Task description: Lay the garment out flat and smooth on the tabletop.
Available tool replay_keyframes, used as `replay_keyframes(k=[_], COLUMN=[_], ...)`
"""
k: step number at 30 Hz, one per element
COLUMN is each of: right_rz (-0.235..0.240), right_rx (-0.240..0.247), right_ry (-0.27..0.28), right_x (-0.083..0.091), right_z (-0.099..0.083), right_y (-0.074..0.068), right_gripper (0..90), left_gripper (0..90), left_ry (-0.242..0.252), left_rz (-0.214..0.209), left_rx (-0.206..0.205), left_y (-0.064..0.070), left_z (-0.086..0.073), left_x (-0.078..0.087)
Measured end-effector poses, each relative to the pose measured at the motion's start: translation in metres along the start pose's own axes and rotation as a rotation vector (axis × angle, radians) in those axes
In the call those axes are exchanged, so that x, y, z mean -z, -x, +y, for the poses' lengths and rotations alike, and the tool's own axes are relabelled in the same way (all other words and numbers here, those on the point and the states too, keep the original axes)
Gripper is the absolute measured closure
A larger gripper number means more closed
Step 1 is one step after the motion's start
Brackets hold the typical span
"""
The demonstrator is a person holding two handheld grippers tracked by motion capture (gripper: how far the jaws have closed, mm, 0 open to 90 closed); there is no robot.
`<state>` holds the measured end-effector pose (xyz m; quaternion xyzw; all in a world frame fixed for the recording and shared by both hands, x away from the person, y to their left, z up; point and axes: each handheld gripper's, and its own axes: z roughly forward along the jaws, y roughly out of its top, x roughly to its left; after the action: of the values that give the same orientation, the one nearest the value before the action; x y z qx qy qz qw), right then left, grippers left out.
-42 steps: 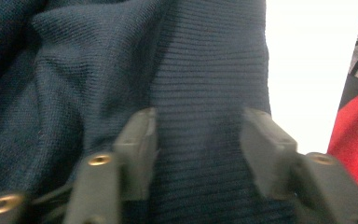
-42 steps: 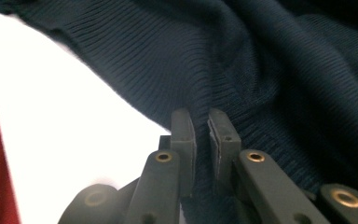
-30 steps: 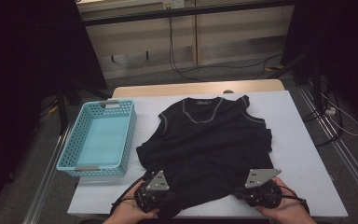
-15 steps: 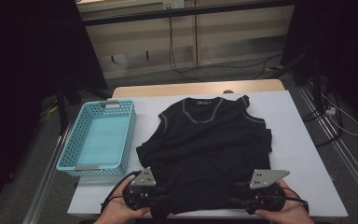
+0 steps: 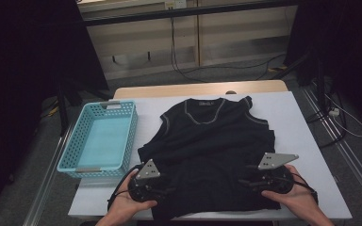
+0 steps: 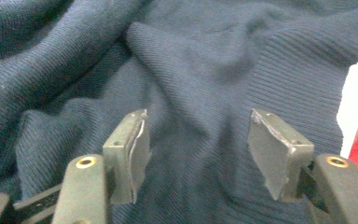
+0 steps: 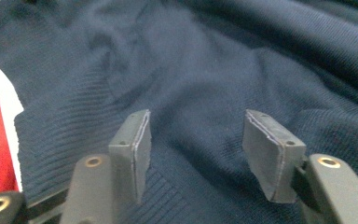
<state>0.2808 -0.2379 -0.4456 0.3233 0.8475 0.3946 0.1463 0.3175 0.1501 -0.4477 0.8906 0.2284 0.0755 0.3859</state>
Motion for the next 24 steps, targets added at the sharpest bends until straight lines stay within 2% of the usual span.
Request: replay_keyframes(k=[3, 6, 7, 8, 9, 10, 11, 12, 13, 14, 15, 17, 22, 24], right_rz=[-0.014, -0.032, -0.040, -0.032, -0.019, -0.016, -0.011, -0.013, -0.015, -0.020, -0.025, -0.024, 0.004, 0.009], right_rx=[0.021, 0.037, 0.051, 0.054, 0.034, 0.033, 0.041, 0.054, 0.060, 0.068, 0.068, 0.078, 0.082, 0.088], right_ry=[-0.041, -0.073, -0.081, -0.098, -0.087, -0.085, -0.089, -0.094, -0.097, -0.105, -0.114, -0.120, -0.133, -0.141], right_x=[-0.012, -0.021, -0.024, -0.027, -0.028, -0.027, -0.026, -0.024, -0.023, -0.022, -0.020, -0.016, -0.005, -0.001], right_z=[-0.002, -0.002, -0.002, -0.003, -0.004, -0.004, -0.004, -0.004, -0.005, -0.005, -0.005, -0.007, -0.014, -0.017], right_y=[0.004, 0.008, 0.009, 0.009, 0.011, 0.011, 0.011, 0.010, 0.008, 0.007, 0.005, 0.003, -0.004, -0.008], right_gripper=[42.8, 40.2, 41.8, 43.3, 47.2, 56.3, 69.2, 75.0, 80.0, 84.5, 86.0, 86.8, 87.1, 87.1], left_gripper=[58.5, 61.5, 60.8, 58.7, 58.3, 58.3, 58.6, 60.1, 62.9, 72.8, 80.5, 85.3, 86.0, 85.9], left_ry=[-0.030, -0.050, -0.060, -0.043, -0.052, -0.048, -0.051, -0.056, -0.060, -0.067, -0.066, -0.075, -0.076, -0.077], left_rz=[-0.021, -0.024, -0.021, -0.014, -0.013, -0.008, -0.001, 0.000, 0.008, 0.001, -0.001, -0.007, -0.043, -0.044], left_rx=[-0.002, -0.019, -0.028, -0.031, -0.041, -0.031, -0.035, -0.035, -0.031, -0.024, -0.015, -0.027, -0.020, -0.029], left_y=[-0.001, 0.002, 0.003, 0.004, 0.004, 0.004, 0.004, 0.005, 0.005, 0.005, 0.005, 0.006, 0.005, 0.005], left_z=[0.002, 0.000, -0.001, -0.002, -0.001, -0.002, -0.002, -0.002, -0.001, -0.001, -0.002, -0.002, -0.004, -0.008], left_x=[-0.009, -0.014, -0.017, -0.019, -0.019, -0.019, -0.019, -0.018, -0.017, -0.016, -0.016, -0.015, -0.011, -0.007])
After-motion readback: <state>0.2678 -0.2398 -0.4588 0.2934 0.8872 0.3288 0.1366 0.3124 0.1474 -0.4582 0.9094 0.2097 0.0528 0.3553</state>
